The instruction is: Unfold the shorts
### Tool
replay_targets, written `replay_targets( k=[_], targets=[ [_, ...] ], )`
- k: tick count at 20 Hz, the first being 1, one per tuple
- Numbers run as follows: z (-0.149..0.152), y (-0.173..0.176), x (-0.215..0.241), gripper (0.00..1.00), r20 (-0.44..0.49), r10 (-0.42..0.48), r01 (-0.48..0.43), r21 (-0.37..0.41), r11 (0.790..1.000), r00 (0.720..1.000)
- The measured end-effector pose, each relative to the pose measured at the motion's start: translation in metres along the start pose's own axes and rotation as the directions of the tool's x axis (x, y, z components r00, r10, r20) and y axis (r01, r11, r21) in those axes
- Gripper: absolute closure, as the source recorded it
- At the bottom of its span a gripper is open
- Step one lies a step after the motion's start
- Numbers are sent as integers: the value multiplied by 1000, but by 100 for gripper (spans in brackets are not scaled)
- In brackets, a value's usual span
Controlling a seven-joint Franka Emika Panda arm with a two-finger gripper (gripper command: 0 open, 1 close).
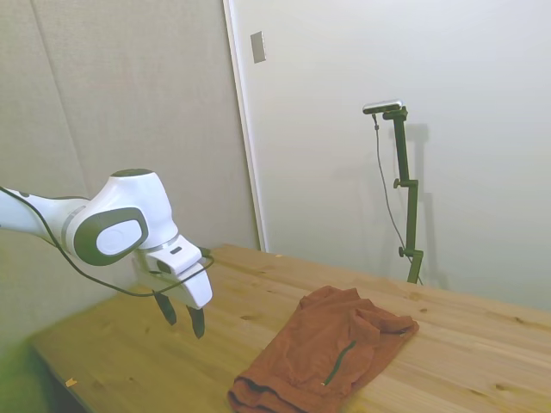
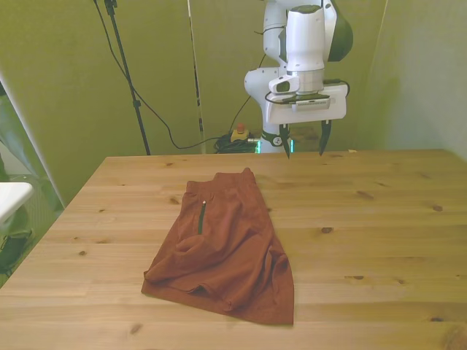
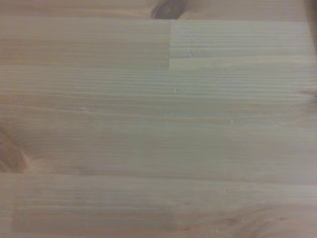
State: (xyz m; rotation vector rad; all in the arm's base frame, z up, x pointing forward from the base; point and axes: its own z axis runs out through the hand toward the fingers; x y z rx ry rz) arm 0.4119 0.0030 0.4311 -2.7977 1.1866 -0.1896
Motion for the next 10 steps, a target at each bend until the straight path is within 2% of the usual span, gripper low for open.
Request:
replay_targets(
  k=[3, 5, 10],
  targets=[
    [-1, 1, 2, 0, 6, 5, -5, -2, 1000, 1000],
    [-14, 0, 12, 0, -10, 20, -20, 21, 1000, 1000],
    [-51, 1, 81, 0, -62, 115, -109, 87, 990, 991]
  ],
)
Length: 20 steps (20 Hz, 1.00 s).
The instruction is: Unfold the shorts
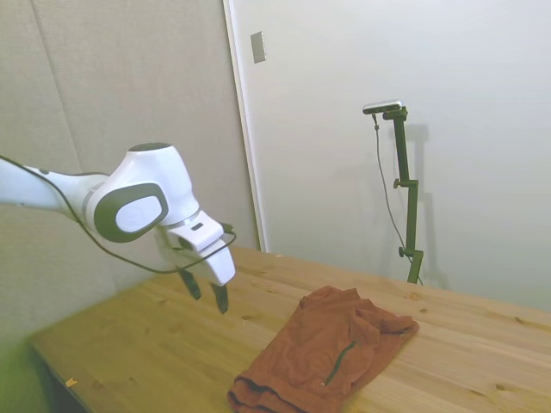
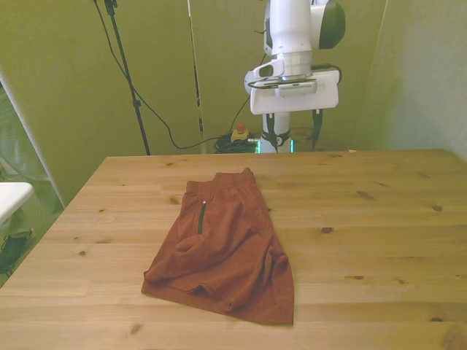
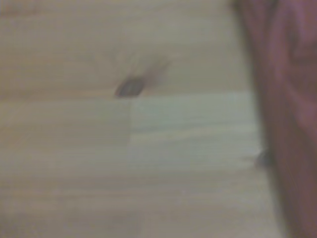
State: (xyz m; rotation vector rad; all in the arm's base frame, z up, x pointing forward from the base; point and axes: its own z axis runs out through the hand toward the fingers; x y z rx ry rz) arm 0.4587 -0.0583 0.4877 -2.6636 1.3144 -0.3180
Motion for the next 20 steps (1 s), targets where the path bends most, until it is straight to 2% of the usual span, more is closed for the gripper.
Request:
replay_targets(
  k=[5, 8, 12, 15, 20],
  targets=[
    [-2, 5, 91, 0, -43, 106, -105, 23, 994, 993],
    [15, -4, 139, 0, -68, 176, -174, 23, 984, 982],
    [10, -5, 151, 0, -97, 210, -202, 81, 976, 973],
    [21, 8, 177, 0, -144, 282, -262, 147, 954, 948],
    [82, 28, 232, 0, -156, 412, -386, 173, 906, 898]
  ],
)
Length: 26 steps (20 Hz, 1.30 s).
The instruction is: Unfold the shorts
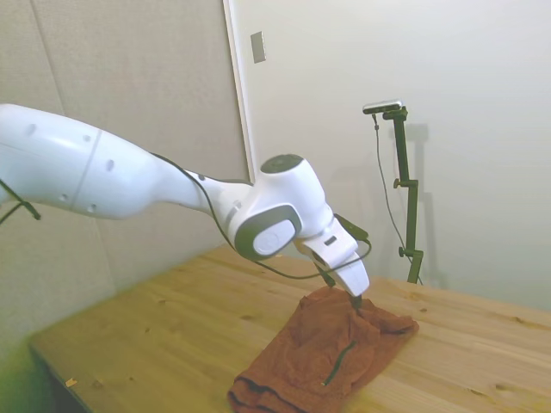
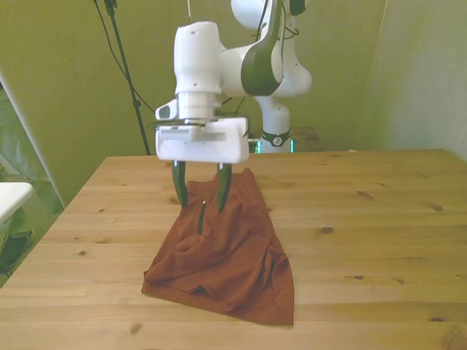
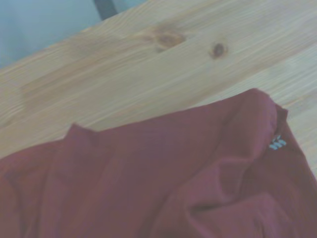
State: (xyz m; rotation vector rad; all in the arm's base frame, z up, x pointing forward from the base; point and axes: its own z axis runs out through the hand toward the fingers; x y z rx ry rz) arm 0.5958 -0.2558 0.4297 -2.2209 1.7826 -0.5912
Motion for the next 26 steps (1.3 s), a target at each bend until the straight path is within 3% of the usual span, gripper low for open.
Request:
replay_targets(
  k=[7, 8, 19, 26],
  targets=[
    [58, -12, 32, 0, -24, 86, -87, -23, 996, 996],
    [62, -13, 33, 100, -25, 92, -92, -24, 995, 995],
    [99, -15, 37, 100, -2, 119, -119, -29, 992, 993],
    [107, -14, 41, 100, 0, 124, -124, -30, 992, 992]
  ],
)
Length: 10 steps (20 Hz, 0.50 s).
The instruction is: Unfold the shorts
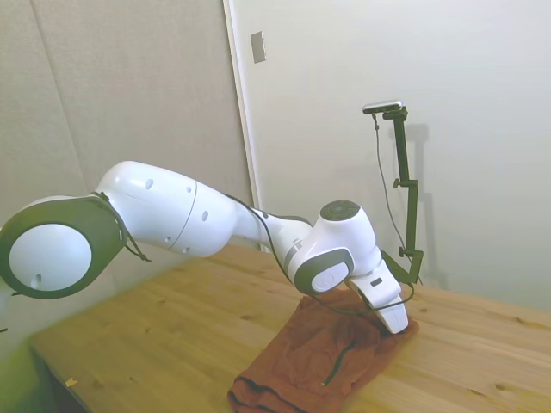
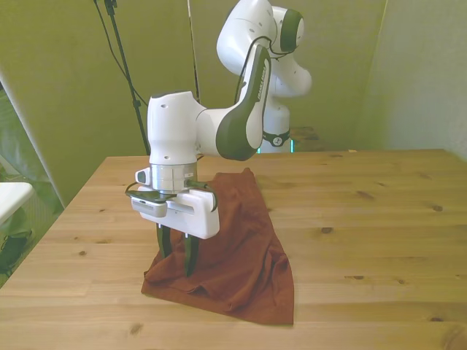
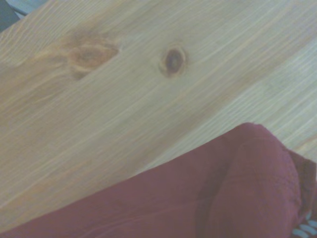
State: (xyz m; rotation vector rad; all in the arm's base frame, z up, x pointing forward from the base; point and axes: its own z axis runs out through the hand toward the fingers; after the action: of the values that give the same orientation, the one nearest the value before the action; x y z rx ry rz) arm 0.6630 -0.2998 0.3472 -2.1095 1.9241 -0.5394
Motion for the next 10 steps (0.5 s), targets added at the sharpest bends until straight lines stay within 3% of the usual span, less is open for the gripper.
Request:
replay_targets(
  k=[10],
  targets=[
    [6, 0, 10, 100, -1, 5, -5, 0, 1000, 1000]
  ],
)
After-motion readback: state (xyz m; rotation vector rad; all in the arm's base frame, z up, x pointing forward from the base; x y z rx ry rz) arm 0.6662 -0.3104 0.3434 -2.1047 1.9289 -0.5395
